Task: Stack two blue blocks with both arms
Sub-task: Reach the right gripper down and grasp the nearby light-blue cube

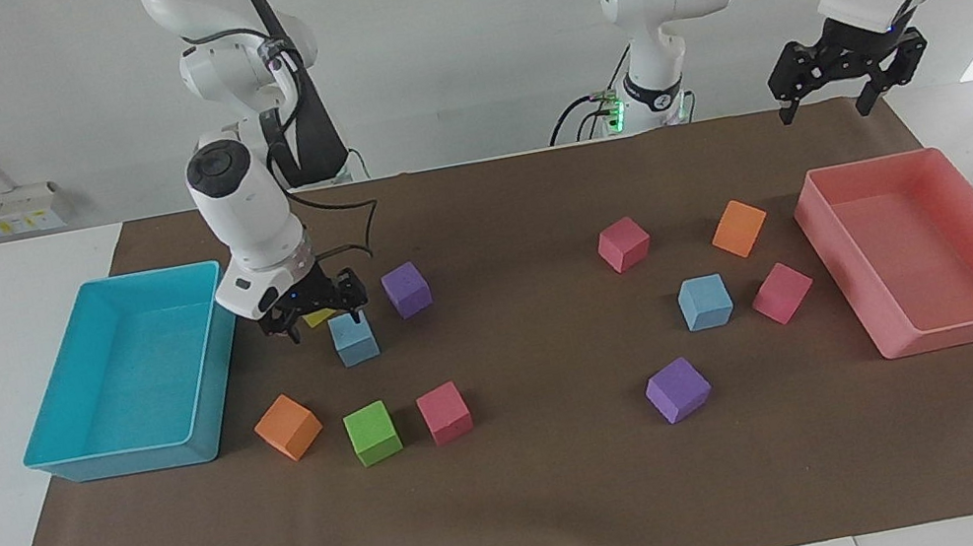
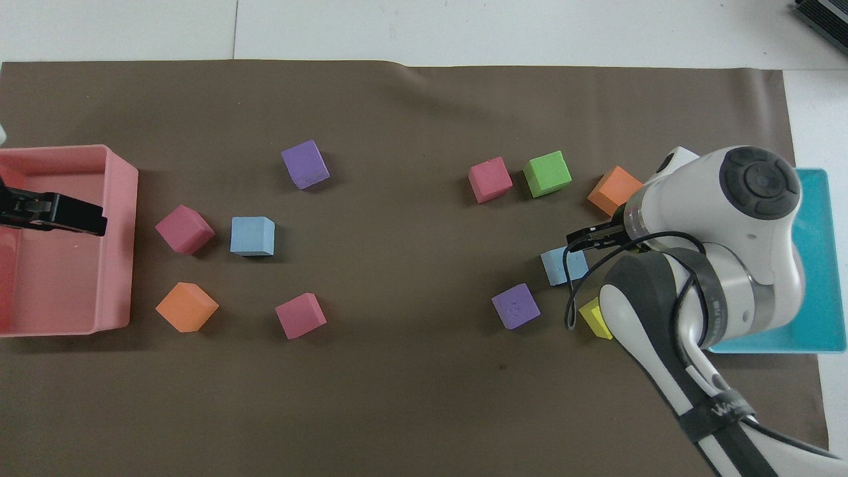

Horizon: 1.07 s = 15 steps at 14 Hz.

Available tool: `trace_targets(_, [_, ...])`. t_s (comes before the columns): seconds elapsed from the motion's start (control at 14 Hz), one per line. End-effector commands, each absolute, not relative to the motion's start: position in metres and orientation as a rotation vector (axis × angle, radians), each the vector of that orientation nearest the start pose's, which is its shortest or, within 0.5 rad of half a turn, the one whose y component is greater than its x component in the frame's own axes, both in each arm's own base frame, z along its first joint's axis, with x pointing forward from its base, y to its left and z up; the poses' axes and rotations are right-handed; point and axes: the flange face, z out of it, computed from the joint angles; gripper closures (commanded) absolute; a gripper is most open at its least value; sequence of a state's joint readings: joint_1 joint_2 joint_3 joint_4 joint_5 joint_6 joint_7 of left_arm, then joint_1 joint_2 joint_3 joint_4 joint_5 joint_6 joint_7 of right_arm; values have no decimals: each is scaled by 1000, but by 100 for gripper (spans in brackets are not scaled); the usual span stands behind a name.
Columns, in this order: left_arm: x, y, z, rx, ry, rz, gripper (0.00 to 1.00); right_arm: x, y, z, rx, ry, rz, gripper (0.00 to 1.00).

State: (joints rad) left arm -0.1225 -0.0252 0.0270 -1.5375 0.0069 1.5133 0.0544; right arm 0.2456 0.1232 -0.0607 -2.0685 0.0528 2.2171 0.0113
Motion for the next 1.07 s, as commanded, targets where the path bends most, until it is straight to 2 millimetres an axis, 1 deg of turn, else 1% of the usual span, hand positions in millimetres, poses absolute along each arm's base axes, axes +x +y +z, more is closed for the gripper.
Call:
trace_targets(0.0, [538,-48,652,-3140,220,15,0,551,119,348,-3087,-214,-56,0])
trace_targets(0.21, [538,-48,652,-3140,220,15,0,550,123,328,-3089,-221,-66,0])
trace_targets(0.36, [538,-48,652,-3140,220,12,0,548,122,309,-3091,-225,-77,0])
trace_targets(0.43, [538,-48,652,-3140,220,15,0,547,121,304,-3091,-228,-82,0])
trace_targets(0.64, [538,-47,652,-3140,218,15,0,541,120,295,-3095,-230,-56,0])
trace_targets(0.93, [538,-48,652,-3140,220,15,0,541,120,295,-3095,-228,-56,0])
trace_targets(1.0, [538,-48,652,-3140,220,15,0,541,120,295,-3096,-216,-56,35])
